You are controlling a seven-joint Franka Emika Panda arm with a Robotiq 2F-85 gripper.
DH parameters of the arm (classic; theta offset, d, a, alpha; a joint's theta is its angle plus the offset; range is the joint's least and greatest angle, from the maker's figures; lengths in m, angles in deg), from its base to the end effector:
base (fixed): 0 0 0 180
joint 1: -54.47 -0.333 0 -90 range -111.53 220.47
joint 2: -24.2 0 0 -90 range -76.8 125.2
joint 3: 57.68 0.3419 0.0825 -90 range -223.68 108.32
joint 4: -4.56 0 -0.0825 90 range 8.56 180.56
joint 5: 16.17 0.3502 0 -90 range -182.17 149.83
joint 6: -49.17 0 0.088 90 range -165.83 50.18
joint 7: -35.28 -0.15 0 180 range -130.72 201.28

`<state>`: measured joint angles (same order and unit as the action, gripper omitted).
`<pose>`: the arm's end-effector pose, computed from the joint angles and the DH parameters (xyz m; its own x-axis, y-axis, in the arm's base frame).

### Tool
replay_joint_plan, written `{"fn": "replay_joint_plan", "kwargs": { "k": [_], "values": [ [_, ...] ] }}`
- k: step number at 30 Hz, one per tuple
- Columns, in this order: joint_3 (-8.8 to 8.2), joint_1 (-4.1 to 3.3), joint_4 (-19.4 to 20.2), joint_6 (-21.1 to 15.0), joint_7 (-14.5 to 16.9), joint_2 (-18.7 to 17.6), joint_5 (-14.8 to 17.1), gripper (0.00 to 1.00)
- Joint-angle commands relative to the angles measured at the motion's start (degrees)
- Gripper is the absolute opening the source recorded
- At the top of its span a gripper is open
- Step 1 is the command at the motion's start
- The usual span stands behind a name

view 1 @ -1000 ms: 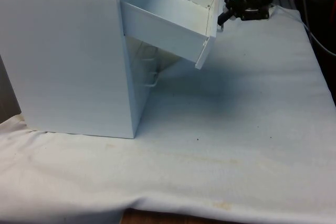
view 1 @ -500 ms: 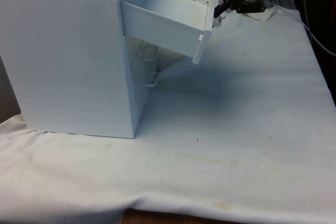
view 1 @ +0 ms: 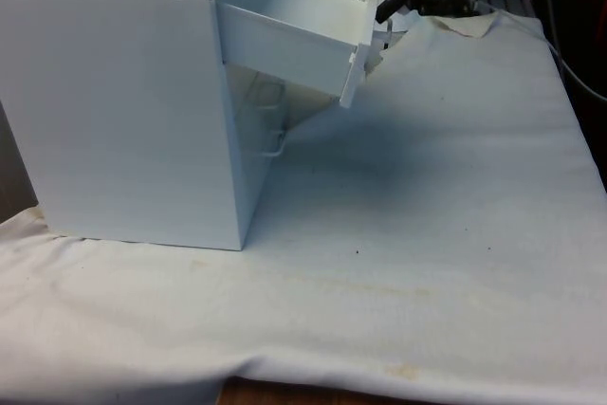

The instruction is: Open the drawer, then close it.

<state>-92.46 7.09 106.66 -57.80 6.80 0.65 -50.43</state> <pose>0.5865 0.0962 0.3769 0.9997 0.0062 0.0232 -0.0128 -0.6815 0.7317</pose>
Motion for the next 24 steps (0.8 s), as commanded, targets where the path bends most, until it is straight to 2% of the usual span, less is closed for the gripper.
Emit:
{"fn": "replay_joint_plan", "kwargs": {
  "k": [1,6,7,8,12,15,16,17,21,24],
  "values": [
    [-0.57,0.63,0.8,-0.92,0.74,0.4,-0.74,0.0],
    [-0.8,1.03,1.03,-1.49,0.97,0.57,-0.69,0.0],
    [-0.06,0.0,0.0,-0.06,0.0,0.0,0.11,0.0],
    [-0.8,1.09,1.09,-1.55,1.03,0.63,-0.69,0.0],
    [-0.97,1.32,1.26,-1.78,1.26,0.97,-0.52,0.0],
    [-1.09,1.15,1.03,-1.32,1.38,1.32,-0.63,0.0],
    [-0.17,0.06,0.0,0.0,0.06,0.34,0.34,0.0],
    [-1.26,0.92,0.8,-0.86,1.43,1.43,-0.69,0.0],
    [-2.06,0.29,0.46,-0.23,1.95,1.6,-0.8,0.0],
    [-2.69,0.11,0.34,0.0,2.46,1.72,-0.8,0.0]
  ]
}}
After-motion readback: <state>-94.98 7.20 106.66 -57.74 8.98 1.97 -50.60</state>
